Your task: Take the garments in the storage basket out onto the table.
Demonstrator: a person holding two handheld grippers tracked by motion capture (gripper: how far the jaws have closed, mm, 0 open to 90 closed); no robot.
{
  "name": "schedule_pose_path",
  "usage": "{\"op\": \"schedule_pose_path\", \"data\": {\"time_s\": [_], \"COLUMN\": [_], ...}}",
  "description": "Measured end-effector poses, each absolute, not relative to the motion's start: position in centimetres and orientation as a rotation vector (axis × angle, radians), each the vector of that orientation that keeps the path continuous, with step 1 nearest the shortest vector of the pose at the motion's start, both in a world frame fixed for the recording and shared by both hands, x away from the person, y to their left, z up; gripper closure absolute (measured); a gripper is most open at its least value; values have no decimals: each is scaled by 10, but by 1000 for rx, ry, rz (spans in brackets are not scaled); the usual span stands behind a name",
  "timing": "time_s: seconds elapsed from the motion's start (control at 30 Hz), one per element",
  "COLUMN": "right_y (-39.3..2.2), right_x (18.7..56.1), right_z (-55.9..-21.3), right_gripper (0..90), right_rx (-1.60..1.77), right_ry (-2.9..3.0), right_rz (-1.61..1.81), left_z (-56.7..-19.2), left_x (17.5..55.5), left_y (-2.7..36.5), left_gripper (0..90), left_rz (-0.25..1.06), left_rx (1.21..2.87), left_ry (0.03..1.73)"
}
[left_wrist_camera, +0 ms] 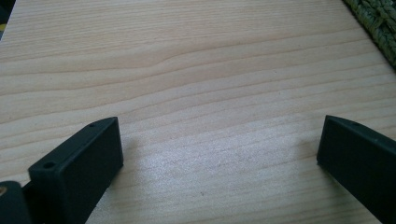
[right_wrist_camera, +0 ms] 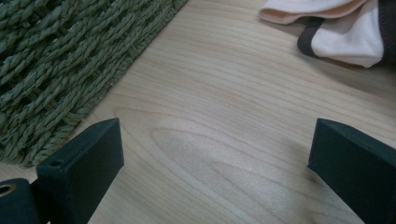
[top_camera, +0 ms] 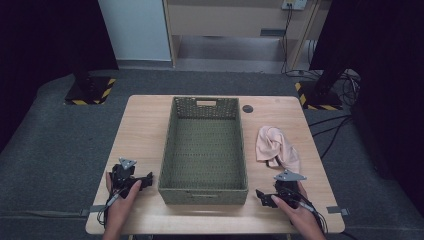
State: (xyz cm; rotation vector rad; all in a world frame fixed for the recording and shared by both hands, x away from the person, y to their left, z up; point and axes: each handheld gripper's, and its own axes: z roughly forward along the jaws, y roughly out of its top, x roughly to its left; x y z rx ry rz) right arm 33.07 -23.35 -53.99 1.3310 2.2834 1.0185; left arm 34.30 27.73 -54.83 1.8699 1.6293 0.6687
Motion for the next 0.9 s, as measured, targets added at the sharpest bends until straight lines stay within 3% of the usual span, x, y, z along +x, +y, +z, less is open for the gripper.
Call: {"op": "schedule_pose_path", "data": {"time_s": [0.9], "right_y": [-230], "right_x": [343], "right_z": [-549], "right_gripper": [2], "right_rx": [1268], "right_ry": [2277], "right_rz": [940], "left_z": [-548], "left_x": [343], "left_y": [277], "left_gripper": [0], "left_rz": [669], "left_rx": [1869], "left_ry": [1630]}}
